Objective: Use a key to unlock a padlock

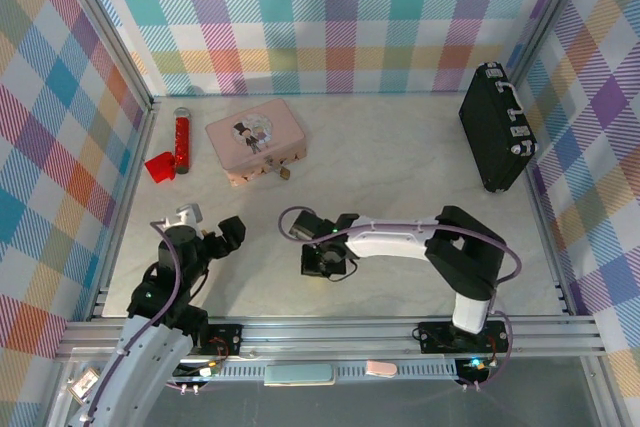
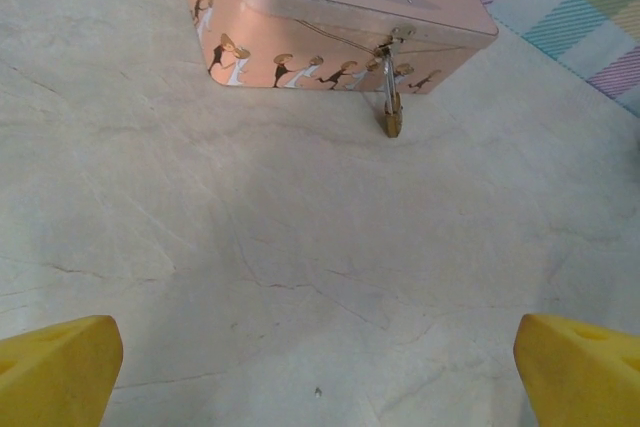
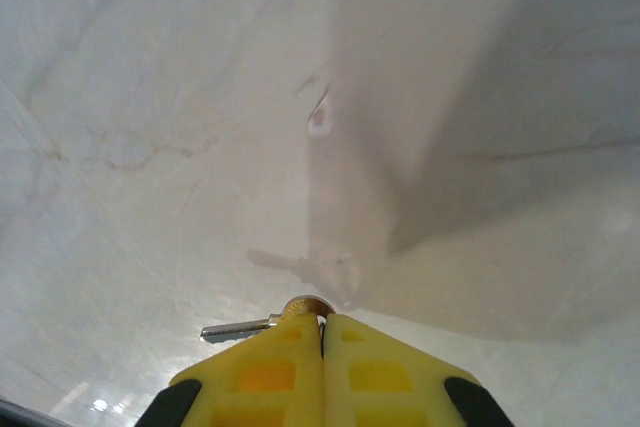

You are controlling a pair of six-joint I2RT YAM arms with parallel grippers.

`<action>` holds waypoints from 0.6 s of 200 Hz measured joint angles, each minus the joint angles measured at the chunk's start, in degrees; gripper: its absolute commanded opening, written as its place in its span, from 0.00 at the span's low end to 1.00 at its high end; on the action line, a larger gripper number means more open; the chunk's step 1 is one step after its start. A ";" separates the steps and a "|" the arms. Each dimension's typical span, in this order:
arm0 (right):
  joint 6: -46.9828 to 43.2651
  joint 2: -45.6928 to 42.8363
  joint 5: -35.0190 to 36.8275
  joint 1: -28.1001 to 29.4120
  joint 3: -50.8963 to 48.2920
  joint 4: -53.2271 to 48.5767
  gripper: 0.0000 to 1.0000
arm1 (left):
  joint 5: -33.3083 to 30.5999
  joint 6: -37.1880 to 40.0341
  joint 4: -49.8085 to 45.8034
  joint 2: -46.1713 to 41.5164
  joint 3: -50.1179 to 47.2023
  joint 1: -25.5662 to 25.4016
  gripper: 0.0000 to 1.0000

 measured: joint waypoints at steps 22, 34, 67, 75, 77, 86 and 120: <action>2.82 -2.12 0.04 -1.49 -3.37 5.07 0.00 | 1.97 -0.22 1.29 1.70 0.02 0.00 1.00; 3.78 -2.84 0.04 -1.81 -4.37 7.28 0.00 | 3.69 -0.66 1.25 3.34 0.31 0.00 1.00; 6.62 -5.90 0.02 -2.99 -7.45 14.16 0.00 | 9.55 -2.75 1.29 7.87 2.56 -0.39 0.95; 7.45 -6.38 -0.22 -3.30 -8.31 16.31 0.00 | 10.71 -3.54 1.62 8.46 3.06 -0.83 0.94; 7.67 -6.47 -0.37 -3.39 -8.55 16.87 0.00 | 10.97 -3.74 1.68 8.59 3.17 -0.98 0.94; 8.66 -6.60 -0.81 -3.87 -9.40 19.50 0.00 | 11.98 -4.26 2.12 9.01 3.63 -1.64 0.92; 11.21 -6.56 -2.64 -5.20 -10.58 26.29 0.00 | 13.07 -6.43 4.48 10.73 5.35 -6.12 0.80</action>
